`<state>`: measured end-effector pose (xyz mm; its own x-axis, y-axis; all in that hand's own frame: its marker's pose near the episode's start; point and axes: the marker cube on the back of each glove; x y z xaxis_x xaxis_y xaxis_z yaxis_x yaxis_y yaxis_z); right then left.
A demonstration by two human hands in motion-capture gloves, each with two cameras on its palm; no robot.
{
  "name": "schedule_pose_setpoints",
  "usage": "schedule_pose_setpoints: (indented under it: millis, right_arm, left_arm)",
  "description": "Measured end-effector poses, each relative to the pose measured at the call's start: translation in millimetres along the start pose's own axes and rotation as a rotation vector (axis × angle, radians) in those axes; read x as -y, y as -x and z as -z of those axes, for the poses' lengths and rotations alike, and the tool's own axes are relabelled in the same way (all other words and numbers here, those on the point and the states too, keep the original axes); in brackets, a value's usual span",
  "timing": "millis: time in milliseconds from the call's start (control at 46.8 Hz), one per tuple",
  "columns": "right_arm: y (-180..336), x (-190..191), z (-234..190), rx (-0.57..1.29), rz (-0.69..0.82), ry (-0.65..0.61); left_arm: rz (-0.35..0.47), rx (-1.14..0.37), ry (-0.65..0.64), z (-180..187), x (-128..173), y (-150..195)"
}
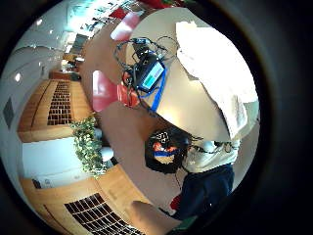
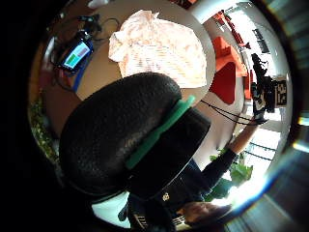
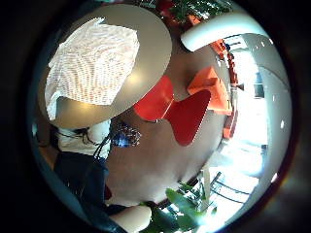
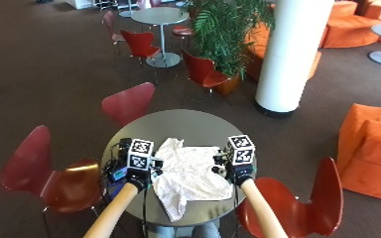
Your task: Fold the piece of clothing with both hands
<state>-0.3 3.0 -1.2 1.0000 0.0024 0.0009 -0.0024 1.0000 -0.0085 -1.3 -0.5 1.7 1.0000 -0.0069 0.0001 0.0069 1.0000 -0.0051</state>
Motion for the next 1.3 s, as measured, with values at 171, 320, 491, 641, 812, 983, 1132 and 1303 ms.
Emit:
schedule_pose_setpoints:
  millis: [171, 320, 491, 641, 812, 983, 1132, 1303]
  right_arm:
    - [-4, -5, -1, 0.02, 0.003, 0.002]
    - [-10, -10, 1, 0.042, 0.003, -0.014]
    - [-18, -8, 0, 0.058, 0.0, 0.01]
    - [-20, 1, -15, 0.038, 0.009, 0.097]
    - [-16, 20, -51, 0.025, 0.035, 0.162]
    - [-15, 46, -126, 0.017, 0.086, 0.268]
    - [13, 5, -124, -0.089, 0.01, 0.374]
    - [12, -3, -139, -0.109, -0.166, 0.545]
  left_arm:
    - [0.015, 0.028, 0.032, -7, 2, 4]
    - [0.015, 0.008, 0.029, -4, 0, 3]
    - [-0.014, -0.014, 0.021, -6, -1, 1]
    - [-0.1, -0.043, 0.002, -20, 5, -12]
    - [-0.205, -0.145, 0.082, -59, 13, -38]
    - [-0.296, -0.29, 0.302, -146, 6, -78]
    - [-0.194, -0.208, 0.468, -173, -12, -88]
    - [-0.162, -0.124, 0.438, -168, -13, -88]
